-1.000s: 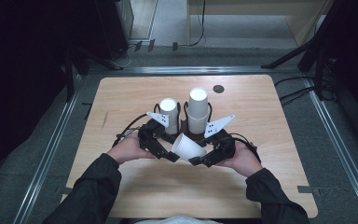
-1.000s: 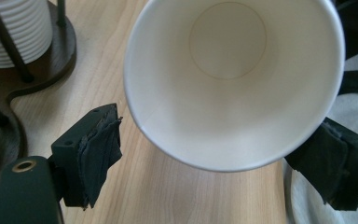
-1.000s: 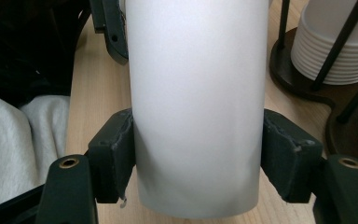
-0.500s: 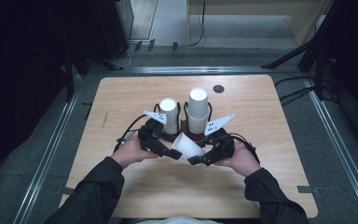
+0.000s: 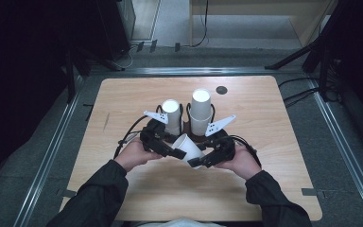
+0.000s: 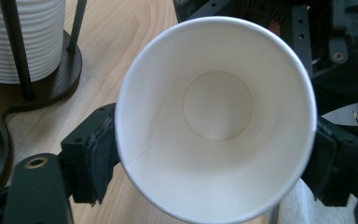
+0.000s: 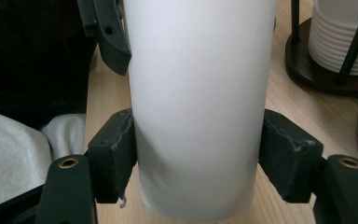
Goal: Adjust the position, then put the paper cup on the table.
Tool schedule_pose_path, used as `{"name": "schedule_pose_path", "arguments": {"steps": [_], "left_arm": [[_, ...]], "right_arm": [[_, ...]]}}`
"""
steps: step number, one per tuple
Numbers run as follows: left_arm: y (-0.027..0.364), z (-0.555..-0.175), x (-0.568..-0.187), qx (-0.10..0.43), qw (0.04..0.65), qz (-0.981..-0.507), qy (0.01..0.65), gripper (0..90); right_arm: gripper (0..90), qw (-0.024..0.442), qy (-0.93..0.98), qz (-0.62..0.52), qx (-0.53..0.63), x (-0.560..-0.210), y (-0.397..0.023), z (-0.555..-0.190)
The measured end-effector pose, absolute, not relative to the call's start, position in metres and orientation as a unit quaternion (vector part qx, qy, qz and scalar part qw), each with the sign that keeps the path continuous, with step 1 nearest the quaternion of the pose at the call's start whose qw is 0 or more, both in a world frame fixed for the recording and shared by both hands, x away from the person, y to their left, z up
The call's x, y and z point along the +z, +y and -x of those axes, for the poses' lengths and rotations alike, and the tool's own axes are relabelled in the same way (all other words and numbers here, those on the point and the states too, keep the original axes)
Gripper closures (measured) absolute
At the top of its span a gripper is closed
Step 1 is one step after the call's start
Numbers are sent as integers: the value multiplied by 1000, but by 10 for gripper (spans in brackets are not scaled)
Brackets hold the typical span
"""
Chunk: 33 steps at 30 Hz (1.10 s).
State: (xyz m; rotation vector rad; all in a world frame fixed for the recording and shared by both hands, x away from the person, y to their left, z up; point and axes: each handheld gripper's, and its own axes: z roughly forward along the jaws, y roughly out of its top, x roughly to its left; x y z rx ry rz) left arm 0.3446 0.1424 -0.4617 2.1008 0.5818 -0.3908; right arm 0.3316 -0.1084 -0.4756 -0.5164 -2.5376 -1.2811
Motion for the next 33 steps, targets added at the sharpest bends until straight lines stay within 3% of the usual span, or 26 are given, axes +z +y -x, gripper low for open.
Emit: {"name": "schedule_pose_path", "arguments": {"steps": [12,16,33], "left_arm": [[144,-344,-460,-155,439,-857,222,228],[145,-344,-459,-155,437,-857,226,229],[163,-345,-452,-113,413,-871,241,229]], "right_arm": [[316,130,-875,174,-434,-478,-105,-330],[230,127,-875,180,-431,-479,-105,-331],[215,65,-896,180,-400,-473,-116,-325]]}}
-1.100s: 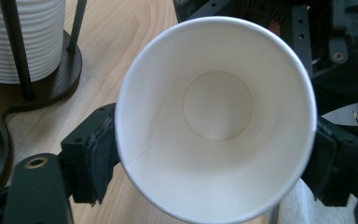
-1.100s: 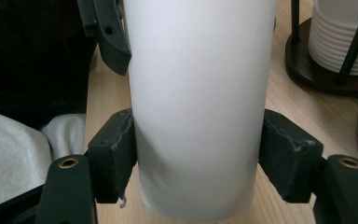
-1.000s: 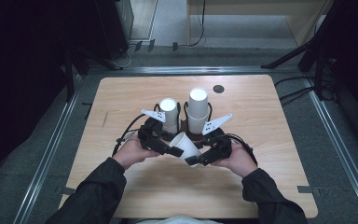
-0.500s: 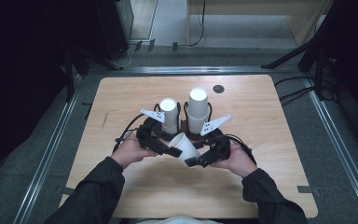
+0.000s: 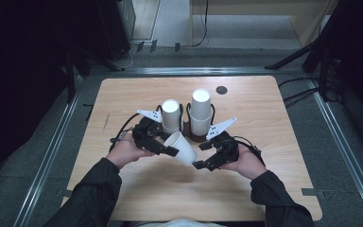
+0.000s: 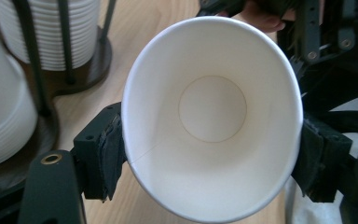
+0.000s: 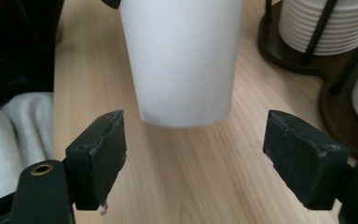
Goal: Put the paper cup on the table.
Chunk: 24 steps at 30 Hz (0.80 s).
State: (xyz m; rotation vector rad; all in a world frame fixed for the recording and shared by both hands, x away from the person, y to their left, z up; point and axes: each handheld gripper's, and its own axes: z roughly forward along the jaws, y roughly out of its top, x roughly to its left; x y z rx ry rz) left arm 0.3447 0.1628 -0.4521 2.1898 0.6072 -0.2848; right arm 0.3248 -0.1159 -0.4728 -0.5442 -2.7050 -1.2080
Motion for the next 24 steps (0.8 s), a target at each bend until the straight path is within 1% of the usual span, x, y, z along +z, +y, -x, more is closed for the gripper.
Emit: {"name": "schedule_pose_path", "arguments": {"steps": [4,8,14,19,24], "left_arm": [[168,-344,-452,-96,395,-879,250,228],[174,-344,-450,-88,390,-879,259,228],[187,-342,-446,-78,379,-884,264,228],[199,-341,-444,-57,368,-890,263,227],[213,-342,-441,-37,363,-890,272,227]], "right_arm": [[215,48,-896,183,-401,-472,-120,-323],[215,35,-896,194,-397,-472,-124,-323],[215,20,-896,206,-393,-472,-131,-322],[218,20,-891,231,-389,-474,-139,-327],[218,5,-884,242,-399,-476,-150,-329]]}}
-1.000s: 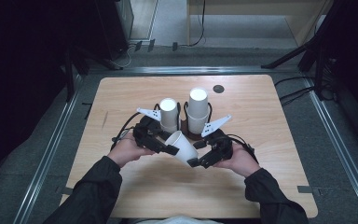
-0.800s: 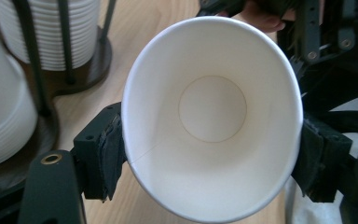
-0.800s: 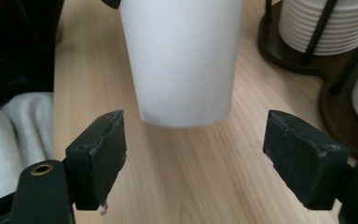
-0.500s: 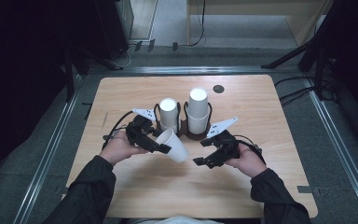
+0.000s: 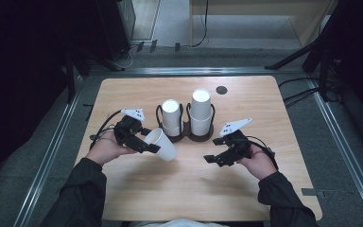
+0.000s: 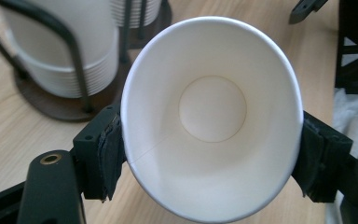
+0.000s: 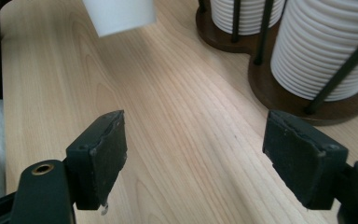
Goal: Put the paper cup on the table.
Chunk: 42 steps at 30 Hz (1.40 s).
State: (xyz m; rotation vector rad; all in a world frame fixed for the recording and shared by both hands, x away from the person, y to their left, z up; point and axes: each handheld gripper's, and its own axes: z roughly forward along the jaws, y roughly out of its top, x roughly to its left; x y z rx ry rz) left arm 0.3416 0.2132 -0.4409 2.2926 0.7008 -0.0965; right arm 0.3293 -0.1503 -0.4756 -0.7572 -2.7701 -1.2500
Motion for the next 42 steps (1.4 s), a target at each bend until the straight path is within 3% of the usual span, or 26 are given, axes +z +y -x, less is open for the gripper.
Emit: {"name": "schedule_pose_path", "arguments": {"steps": [34,42], "left_arm": [[319,-362,-440,16,320,-856,405,226],[332,-369,-439,42,266,-857,440,225]], "right_arm": [[218,-9,-881,250,-401,-481,-164,-335],[218,-4,-887,246,-390,-487,-160,-335]]}}
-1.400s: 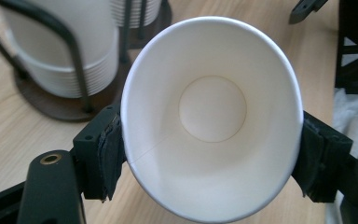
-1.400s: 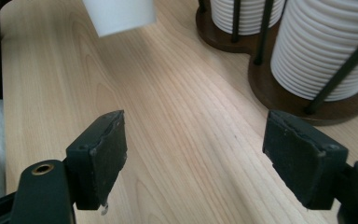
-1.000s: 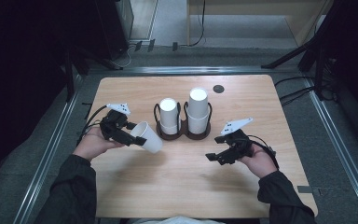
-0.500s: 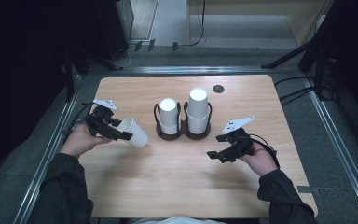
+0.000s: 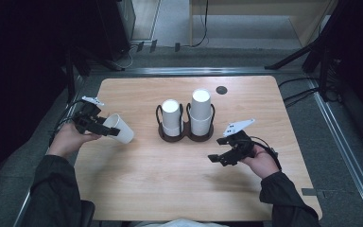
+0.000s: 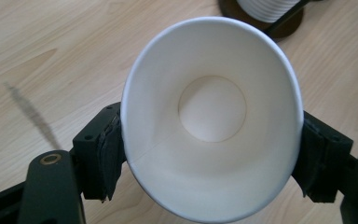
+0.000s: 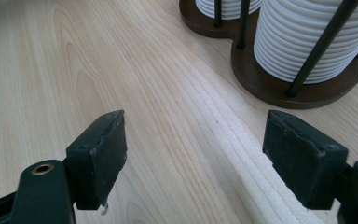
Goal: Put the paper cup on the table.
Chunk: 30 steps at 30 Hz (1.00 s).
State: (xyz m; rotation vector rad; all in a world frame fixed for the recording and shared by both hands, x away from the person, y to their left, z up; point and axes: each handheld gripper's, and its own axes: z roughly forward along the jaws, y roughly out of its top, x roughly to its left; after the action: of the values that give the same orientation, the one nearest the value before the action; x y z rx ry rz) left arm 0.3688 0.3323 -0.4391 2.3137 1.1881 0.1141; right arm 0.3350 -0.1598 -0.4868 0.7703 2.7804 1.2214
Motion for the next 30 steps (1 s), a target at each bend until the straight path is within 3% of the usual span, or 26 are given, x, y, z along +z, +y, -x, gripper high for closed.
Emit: {"name": "schedule_pose_path", "arguments": {"steps": [23,30], "left_arm": [[327,-396,-453,104,143,-864,471,211],[323,-399,-454,97,143,-869,463,204]], "right_arm": [[218,11,886,-255,387,-488,-168,-332],[219,3,885,-261,385,-489,-170,-330]]}}
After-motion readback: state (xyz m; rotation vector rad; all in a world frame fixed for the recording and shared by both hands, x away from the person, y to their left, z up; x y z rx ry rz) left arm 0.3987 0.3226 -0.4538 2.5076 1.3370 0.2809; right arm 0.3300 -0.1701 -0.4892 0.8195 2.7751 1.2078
